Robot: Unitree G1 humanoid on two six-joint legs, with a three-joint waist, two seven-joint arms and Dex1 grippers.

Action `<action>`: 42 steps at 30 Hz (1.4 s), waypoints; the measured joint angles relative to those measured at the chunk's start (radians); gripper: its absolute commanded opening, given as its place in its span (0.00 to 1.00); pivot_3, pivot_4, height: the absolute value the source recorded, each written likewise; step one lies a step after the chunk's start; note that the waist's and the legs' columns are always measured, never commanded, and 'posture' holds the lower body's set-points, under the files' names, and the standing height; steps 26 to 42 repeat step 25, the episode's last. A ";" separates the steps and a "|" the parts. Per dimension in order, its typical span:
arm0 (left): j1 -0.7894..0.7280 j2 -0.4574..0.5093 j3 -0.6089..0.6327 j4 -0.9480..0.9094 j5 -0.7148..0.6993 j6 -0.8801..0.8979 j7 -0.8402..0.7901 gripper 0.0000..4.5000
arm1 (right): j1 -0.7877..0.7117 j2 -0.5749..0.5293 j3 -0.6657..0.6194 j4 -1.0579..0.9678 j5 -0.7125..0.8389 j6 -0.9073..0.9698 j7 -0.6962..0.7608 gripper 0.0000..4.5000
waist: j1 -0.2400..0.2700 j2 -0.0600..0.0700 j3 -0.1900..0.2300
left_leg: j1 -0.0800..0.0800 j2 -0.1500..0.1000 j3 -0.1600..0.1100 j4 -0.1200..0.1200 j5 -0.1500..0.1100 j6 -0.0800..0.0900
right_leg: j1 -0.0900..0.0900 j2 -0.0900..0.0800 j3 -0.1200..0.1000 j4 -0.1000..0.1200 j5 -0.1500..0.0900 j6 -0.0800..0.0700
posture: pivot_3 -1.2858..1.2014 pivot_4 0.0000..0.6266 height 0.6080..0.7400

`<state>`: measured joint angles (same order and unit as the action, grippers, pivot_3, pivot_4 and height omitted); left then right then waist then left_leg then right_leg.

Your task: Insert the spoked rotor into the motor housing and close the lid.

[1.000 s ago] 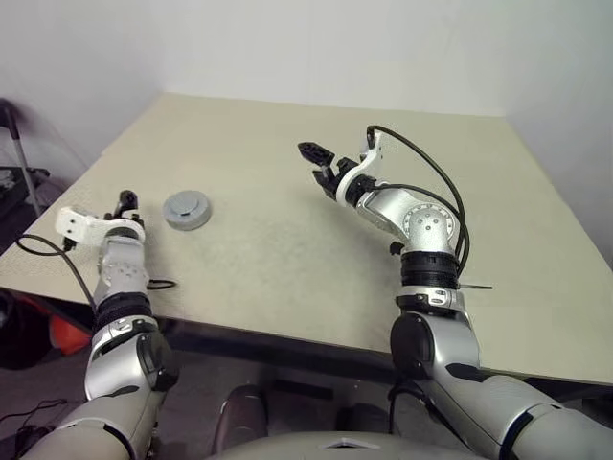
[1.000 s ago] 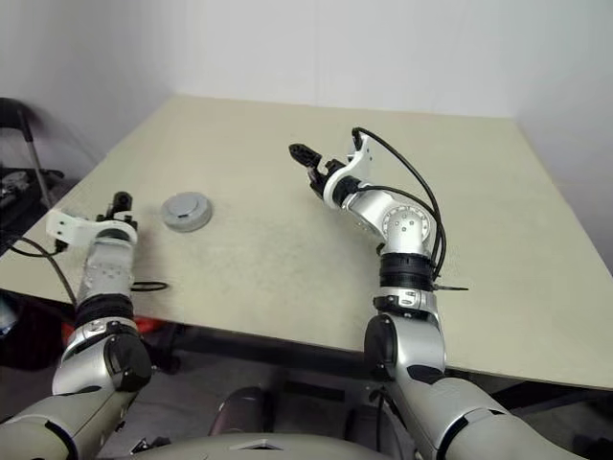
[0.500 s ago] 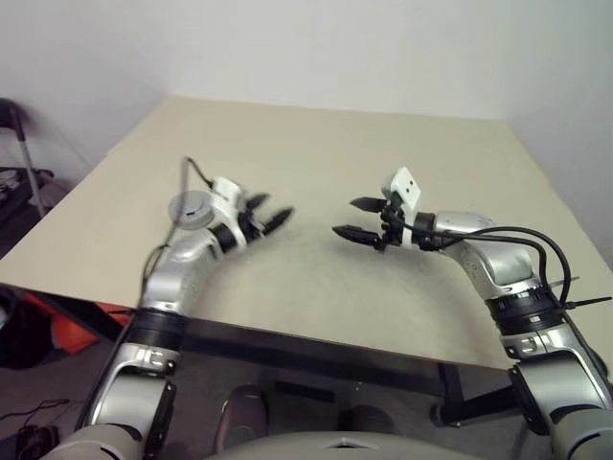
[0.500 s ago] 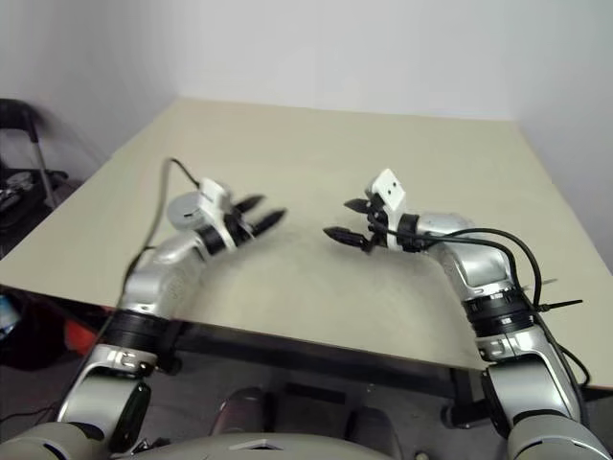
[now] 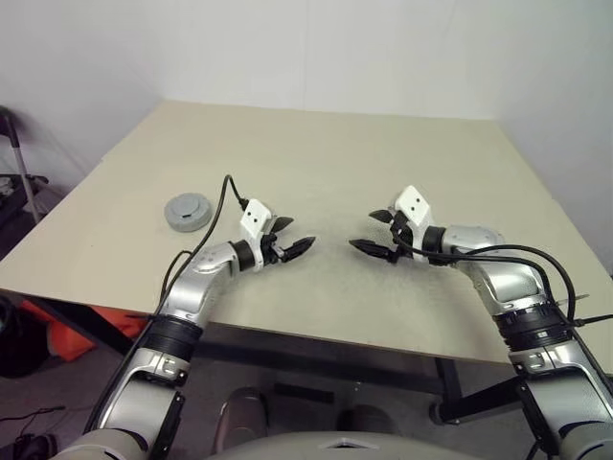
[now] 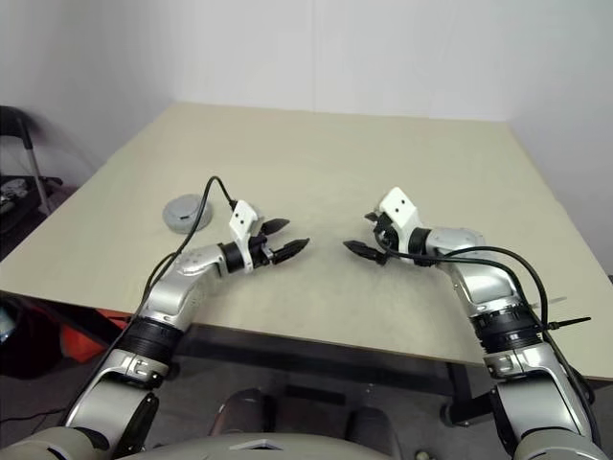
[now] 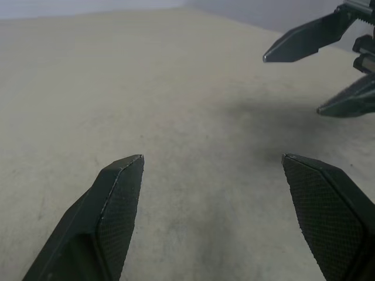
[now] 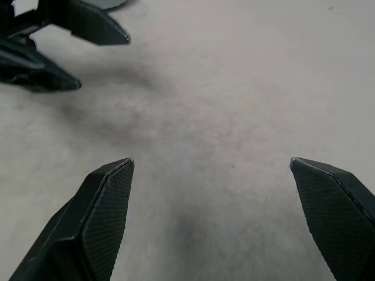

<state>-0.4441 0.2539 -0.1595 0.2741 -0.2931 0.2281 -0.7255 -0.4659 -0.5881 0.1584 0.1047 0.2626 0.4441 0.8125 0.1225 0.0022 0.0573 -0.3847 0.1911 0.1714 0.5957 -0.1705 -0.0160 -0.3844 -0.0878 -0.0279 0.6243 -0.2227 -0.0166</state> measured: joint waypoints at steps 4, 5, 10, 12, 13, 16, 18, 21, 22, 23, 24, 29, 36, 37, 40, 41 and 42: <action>-0.004 0.012 0.001 -0.001 0.001 0.024 -0.013 0.89 | 0.000 0.029 -0.003 0.010 -0.013 -0.001 -0.013 0.97 | 0.000 0.000 0.000 | 0.000 0.000 0.000 0.000 -0.002 0.003 | 0.000 0.000 0.001 0.000 0.000 0.000 | 0.52 0.00 1.00; -0.006 0.019 0.002 -0.001 0.001 0.026 -0.017 0.89 | 0.000 0.035 -0.003 0.014 -0.015 -0.003 -0.014 0.97 | -0.001 0.000 0.000 | 0.000 0.000 0.000 0.000 -0.002 0.003 | -0.001 0.000 0.001 0.000 0.000 0.000 | 0.52 0.00 1.00; -0.012 0.041 0.028 -0.001 0.002 0.032 -0.029 0.89 | 0.001 0.063 -0.012 0.039 -0.034 -0.019 -0.037 0.97 | -0.001 0.000 0.000 | 0.000 0.000 0.001 0.000 -0.002 0.003 | -0.001 0.000 0.001 0.000 0.000 0.000 | 0.52 0.00 1.00; -0.012 0.034 0.039 -0.002 0.002 0.032 -0.023 0.89 | 0.001 0.060 -0.012 0.039 -0.043 -0.019 -0.036 0.97 | 0.000 0.000 0.000 | 0.000 0.000 0.001 0.000 -0.002 0.003 | 0.000 0.000 0.001 -0.001 0.000 0.000 | 0.52 0.00 1.00; -0.012 0.024 0.040 -0.002 0.003 0.031 -0.017 0.89 | 0.001 0.055 -0.012 0.038 -0.047 -0.019 -0.032 0.97 | 0.001 0.000 0.000 | 0.000 0.000 0.001 0.000 -0.002 0.003 | 0.000 -0.001 0.001 -0.001 0.000 0.000 | 0.52 0.00 1.00; -0.011 -0.013 0.038 -0.003 0.007 0.031 -0.002 0.89 | -0.005 0.039 -0.018 0.045 -0.058 -0.019 -0.022 0.97 | 0.002 0.000 0.000 | 0.000 -0.001 0.001 0.000 -0.002 0.004 | 0.000 -0.001 0.001 -0.001 0.000 0.000 | 0.52 0.00 1.00; -0.007 -0.029 0.036 -0.012 0.012 0.031 0.010 0.89 | -0.017 0.032 -0.020 0.056 -0.062 -0.019 -0.009 0.97 | 0.001 0.000 0.000 | 0.000 0.000 0.001 0.000 -0.002 0.004 | 0.000 -0.001 0.001 -0.001 0.000 0.000 | 0.52 0.00 1.00; 0.011 -0.045 0.035 -0.031 0.024 0.031 0.024 0.89 | -0.042 0.031 -0.021 0.072 -0.062 -0.020 0.017 0.97 | -0.005 0.001 0.000 | 0.001 0.001 0.001 0.000 -0.002 0.004 | 0.000 0.000 0.001 -0.001 0.000 0.000 | 0.52 0.00 1.00; 0.022 -0.047 0.034 -0.042 0.026 0.031 0.029 0.89 | -0.051 0.031 -0.021 0.079 -0.063 -0.020 0.022 0.97 | -0.006 0.001 0.000 | 0.001 0.001 0.001 0.000 -0.002 0.004 | 0.000 0.000 0.001 -0.001 0.000 0.000 | 0.52 0.00 1.00; 0.033 -0.049 0.034 -0.050 0.027 0.031 0.035 0.89 | -0.059 0.032 -0.021 0.084 -0.063 -0.020 0.029 0.97 | -0.006 0.001 0.000 | 0.001 0.001 0.001 0.000 -0.002 0.004 | -0.001 0.000 0.001 -0.001 0.000 0.000 | 0.52 0.00 1.00; 0.040 -0.050 0.034 -0.055 0.029 0.032 0.041 0.89 | -0.066 0.032 -0.021 0.087 -0.063 -0.021 0.035 0.97 | -0.005 0.001 0.000 | 0.000 0.001 0.001 0.000 -0.002 0.004 | -0.001 0.000 0.001 -0.001 0.000 0.000 | 0.52 0.00 1.00; 0.046 -0.052 0.034 -0.060 0.030 0.032 0.049 0.89 | -0.072 0.033 -0.021 0.088 -0.063 -0.022 0.040 0.97 | -0.004 0.001 0.000 | 0.000 0.001 0.002 0.000 -0.003 0.004 | -0.001 0.000 0.001 -0.001 0.000 0.000 | 0.52 0.00 1.00; 0.046 -0.052 0.034 -0.060 0.030 0.032 0.049 0.89 | -0.072 0.033 -0.021 0.088 -0.063 -0.022 0.040 0.97 | -0.004 0.001 0.000 | 0.000 0.001 0.002 0.000 -0.003 0.004 | -0.001 0.000 0.001 -0.001 0.000 0.000 | 0.52 0.00 1.00; 0.046 -0.052 0.034 -0.060 0.030 0.032 0.049 0.89 | -0.072 0.033 -0.021 0.088 -0.063 -0.022 0.040 0.97 | -0.004 0.001 0.000 | 0.000 0.001 0.002 0.000 -0.003 0.004 | -0.001 0.000 0.001 -0.001 0.000 0.000 | 0.52 0.00 1.00; 0.046 -0.052 0.034 -0.060 0.030 0.032 0.049 0.89 | -0.072 0.033 -0.021 0.088 -0.063 -0.022 0.040 0.97 | -0.004 0.001 0.000 | 0.000 0.001 0.002 0.000 -0.003 0.004 | -0.001 0.000 0.001 -0.001 0.000 0.000 | 0.52 0.00 1.00; 0.046 -0.052 0.034 -0.060 0.030 0.032 0.049 0.89 | -0.072 0.033 -0.021 0.088 -0.063 -0.022 0.040 0.97 | -0.004 0.001 0.000 | 0.000 0.001 0.002 0.000 -0.003 0.004 | -0.001 0.000 0.001 -0.001 0.000 0.000 | 0.52 0.00 1.00; 0.046 -0.052 0.034 -0.060 0.030 0.032 0.049 0.89 | -0.072 0.033 -0.021 0.088 -0.063 -0.022 0.040 0.97 | -0.004 0.001 0.000 | 0.000 0.001 0.002 0.000 -0.003 0.004 | -0.001 0.000 0.001 -0.001 0.000 0.000 | 0.52 0.00 1.00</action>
